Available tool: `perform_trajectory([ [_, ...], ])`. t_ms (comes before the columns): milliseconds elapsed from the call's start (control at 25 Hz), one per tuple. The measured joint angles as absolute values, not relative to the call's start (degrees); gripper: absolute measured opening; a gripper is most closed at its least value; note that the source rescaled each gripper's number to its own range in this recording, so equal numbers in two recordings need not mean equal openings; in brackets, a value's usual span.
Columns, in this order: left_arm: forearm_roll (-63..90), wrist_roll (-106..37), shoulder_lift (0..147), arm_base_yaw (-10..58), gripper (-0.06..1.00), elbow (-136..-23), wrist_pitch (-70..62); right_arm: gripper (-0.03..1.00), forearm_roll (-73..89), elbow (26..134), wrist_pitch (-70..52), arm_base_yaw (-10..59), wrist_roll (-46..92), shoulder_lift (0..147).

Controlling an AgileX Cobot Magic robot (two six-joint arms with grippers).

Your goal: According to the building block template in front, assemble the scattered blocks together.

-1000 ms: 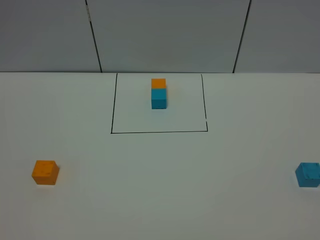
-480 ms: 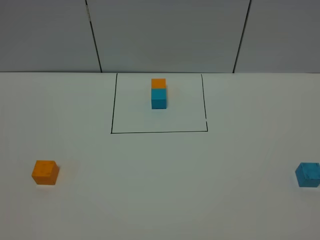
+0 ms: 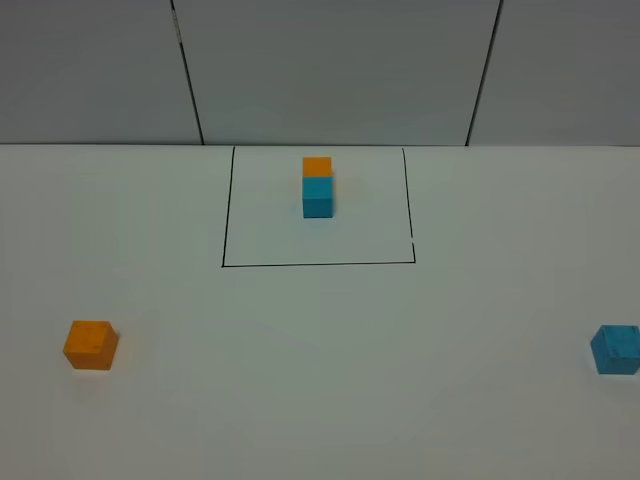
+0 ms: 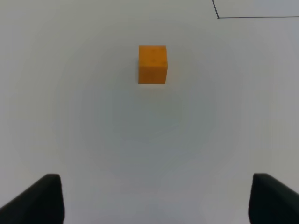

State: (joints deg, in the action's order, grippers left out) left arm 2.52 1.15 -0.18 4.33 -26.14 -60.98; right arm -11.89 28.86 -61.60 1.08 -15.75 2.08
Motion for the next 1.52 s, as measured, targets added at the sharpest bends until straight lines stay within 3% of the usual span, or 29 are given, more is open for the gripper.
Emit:
perform_trajectory([
  [920,2.4,-5.7,2.9,4.3,0.8,-27.4,-58.4,0.58,-11.9,28.9,-61.6,1.1,-15.8,2.1],
  [1200,-0.4,-12.2,18.3,4.3,0.8,-32.3,-53.3,0.58,-11.9,28.9,-61.6,1.1,-15.8,2.1],
  [1520,-0.8,-20.3,46.5,5.2,0.8,-44.6,-47.4,0.58,-11.9,28.9,-61.6,1.1,-15.8,2.1],
])
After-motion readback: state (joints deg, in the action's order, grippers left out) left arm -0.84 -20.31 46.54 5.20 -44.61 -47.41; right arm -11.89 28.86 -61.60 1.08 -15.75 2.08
